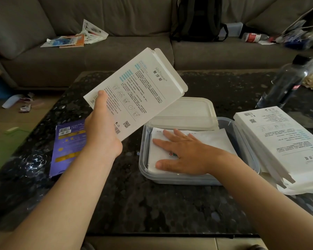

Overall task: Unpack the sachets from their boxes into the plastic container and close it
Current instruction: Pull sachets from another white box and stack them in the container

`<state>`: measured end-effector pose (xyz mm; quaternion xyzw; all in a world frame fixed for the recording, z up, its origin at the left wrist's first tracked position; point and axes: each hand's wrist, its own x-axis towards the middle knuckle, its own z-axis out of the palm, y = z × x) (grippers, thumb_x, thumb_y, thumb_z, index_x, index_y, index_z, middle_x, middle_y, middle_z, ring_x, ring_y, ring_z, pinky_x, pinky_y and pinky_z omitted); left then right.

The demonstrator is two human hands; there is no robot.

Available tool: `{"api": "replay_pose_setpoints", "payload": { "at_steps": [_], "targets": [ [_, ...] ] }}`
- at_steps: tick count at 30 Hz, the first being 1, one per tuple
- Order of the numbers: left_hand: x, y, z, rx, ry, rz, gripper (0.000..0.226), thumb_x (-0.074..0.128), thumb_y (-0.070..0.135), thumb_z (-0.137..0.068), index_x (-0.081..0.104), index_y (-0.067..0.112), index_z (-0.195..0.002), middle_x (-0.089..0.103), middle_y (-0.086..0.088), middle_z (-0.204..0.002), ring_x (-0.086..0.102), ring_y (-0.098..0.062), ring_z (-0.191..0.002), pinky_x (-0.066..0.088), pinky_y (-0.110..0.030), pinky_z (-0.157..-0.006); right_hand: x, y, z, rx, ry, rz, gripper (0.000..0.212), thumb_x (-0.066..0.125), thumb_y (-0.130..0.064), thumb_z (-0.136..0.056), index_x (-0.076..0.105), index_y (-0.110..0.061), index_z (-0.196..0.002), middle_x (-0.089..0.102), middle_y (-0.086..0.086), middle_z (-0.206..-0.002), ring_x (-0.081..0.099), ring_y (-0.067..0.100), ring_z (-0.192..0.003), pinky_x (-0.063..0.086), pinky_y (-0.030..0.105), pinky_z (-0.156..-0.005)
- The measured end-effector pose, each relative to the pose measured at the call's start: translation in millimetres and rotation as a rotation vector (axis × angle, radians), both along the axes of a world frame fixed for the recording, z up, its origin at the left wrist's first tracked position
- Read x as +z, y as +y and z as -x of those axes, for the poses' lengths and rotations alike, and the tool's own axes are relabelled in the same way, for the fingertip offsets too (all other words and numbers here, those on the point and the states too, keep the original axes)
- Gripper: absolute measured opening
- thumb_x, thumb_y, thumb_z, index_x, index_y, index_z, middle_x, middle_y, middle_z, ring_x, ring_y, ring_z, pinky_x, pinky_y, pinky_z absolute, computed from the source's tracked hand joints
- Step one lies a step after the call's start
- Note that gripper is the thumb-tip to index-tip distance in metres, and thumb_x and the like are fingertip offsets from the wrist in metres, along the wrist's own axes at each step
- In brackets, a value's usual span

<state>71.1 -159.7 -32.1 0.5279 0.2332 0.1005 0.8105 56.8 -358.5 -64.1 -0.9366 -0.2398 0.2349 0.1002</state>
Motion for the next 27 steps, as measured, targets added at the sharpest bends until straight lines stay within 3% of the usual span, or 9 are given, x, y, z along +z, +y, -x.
{"api": "replay_pose_setpoints", "payload": {
  "at_steps": [6,10,14,16,18,19,22,24,27],
  "targets": [
    [-1.3,-0.6,0.1,-0.027,-0.021,-0.009,0.033,0.055,0.06,-0.101,0.072,0.038,-0.119,0.081,0.014,-0.102,0.079,-0.009,-0.087,0.063,-0.036,-0.076,-2.1,-1.2,0.2,0.008,-0.005,-0.001,0.077,0.032,-0.076,-0.091,-0.001,-0.049,-0.156,-0.016,-0.01,-0.166,-0.02,0.016,-0.152,-0.009,0.047,-0.124],
    [-0.5,-2.3,1.2,-0.039,-0.023,-0.023,0.03,0.055,0.059,-0.101,0.072,0.037,-0.114,0.081,0.014,-0.098,0.079,-0.008,-0.084,0.062,-0.034,-0.072,-2.3,-1.9,0.9,0.0,-0.02,-0.013,0.077,0.033,-0.075,-0.091,0.001,-0.048,-0.156,-0.013,-0.011,-0.167,-0.018,0.015,-0.152,-0.008,0.046,-0.124],
    [2.1,0.5,0.7,-0.05,-0.029,-0.03,0.03,0.057,0.058,-0.101,0.074,0.037,-0.112,0.081,0.014,-0.099,0.079,-0.008,-0.086,0.062,-0.038,-0.078,10.6,-2.6,5.1,-0.062,-0.088,-0.064,0.074,0.038,-0.068,-0.095,0.009,-0.041,-0.158,0.002,-0.01,-0.168,-0.004,0.015,-0.155,-0.001,0.044,-0.125],
    [5.0,3.5,1.1,-0.051,-0.037,-0.035,0.03,0.057,0.058,-0.101,0.074,0.036,-0.112,0.081,0.014,-0.099,0.079,-0.008,-0.086,0.061,-0.036,-0.075,24.2,-8.6,3.3,-0.193,-0.146,-0.159,0.061,0.046,-0.056,-0.099,0.029,-0.036,-0.154,0.028,-0.008,-0.162,0.024,0.018,-0.15,0.019,0.041,-0.122],
    [7.4,5.1,1.9,-0.051,-0.04,-0.03,0.03,0.056,0.057,-0.102,0.074,0.035,-0.11,0.081,0.014,-0.1,0.079,-0.009,-0.085,0.061,-0.036,-0.075,40.2,-20.6,-1.1,-0.352,-0.288,-0.285,0.037,0.054,-0.034,-0.1,0.056,-0.029,-0.137,0.059,-0.005,-0.138,0.056,0.016,-0.123,0.045,0.03,-0.102],
    [7.8,5.5,2.2,-0.055,-0.042,-0.031,0.03,0.055,0.057,-0.102,0.075,0.036,-0.11,0.081,0.013,-0.1,0.079,-0.009,-0.086,0.061,-0.036,-0.076,49.5,-27.3,-2.5,-0.436,-0.377,-0.347,0.027,0.054,-0.023,-0.099,0.065,-0.026,-0.123,0.068,-0.004,-0.122,0.063,0.013,-0.105,0.049,0.025,-0.088],
    [7.3,2.5,2.8,-0.079,-0.037,-0.057,0.03,0.056,0.059,-0.101,0.075,0.038,-0.109,0.081,0.014,-0.1,0.079,-0.011,-0.091,0.061,-0.038,-0.079,76.6,-42.9,-0.7,-0.628,-0.529,-0.65,0.025,0.055,-0.007,-0.096,0.069,-0.026,-0.093,0.072,-0.005,-0.09,0.069,0.009,-0.076,0.057,0.022,-0.068],
    [6.9,-1.5,4.4,-0.093,-0.031,-0.097,0.027,0.058,0.06,-0.099,0.075,0.04,-0.103,0.081,0.015,-0.095,0.077,-0.014,-0.094,0.06,-0.038,-0.08,88.9,-45.0,3.0,-0.652,-0.501,-0.874,0.025,0.056,-0.001,-0.096,0.068,-0.023,-0.096,0.073,-0.006,-0.089,0.072,0.009,-0.081,0.061,0.026,-0.074],
    [6.4,-8.6,6.3,-0.122,-0.051,-0.146,0.027,0.058,0.06,-0.099,0.075,0.039,-0.097,0.081,0.014,-0.097,0.075,-0.016,-0.096,0.058,-0.041,-0.082,94.6,-40.4,6.2,-0.668,-0.385,-1.021,0.025,0.057,0.002,-0.094,0.067,-0.017,-0.106,0.074,-0.004,-0.093,0.074,0.011,-0.086,0.062,0.029,-0.077]
  ]
}}
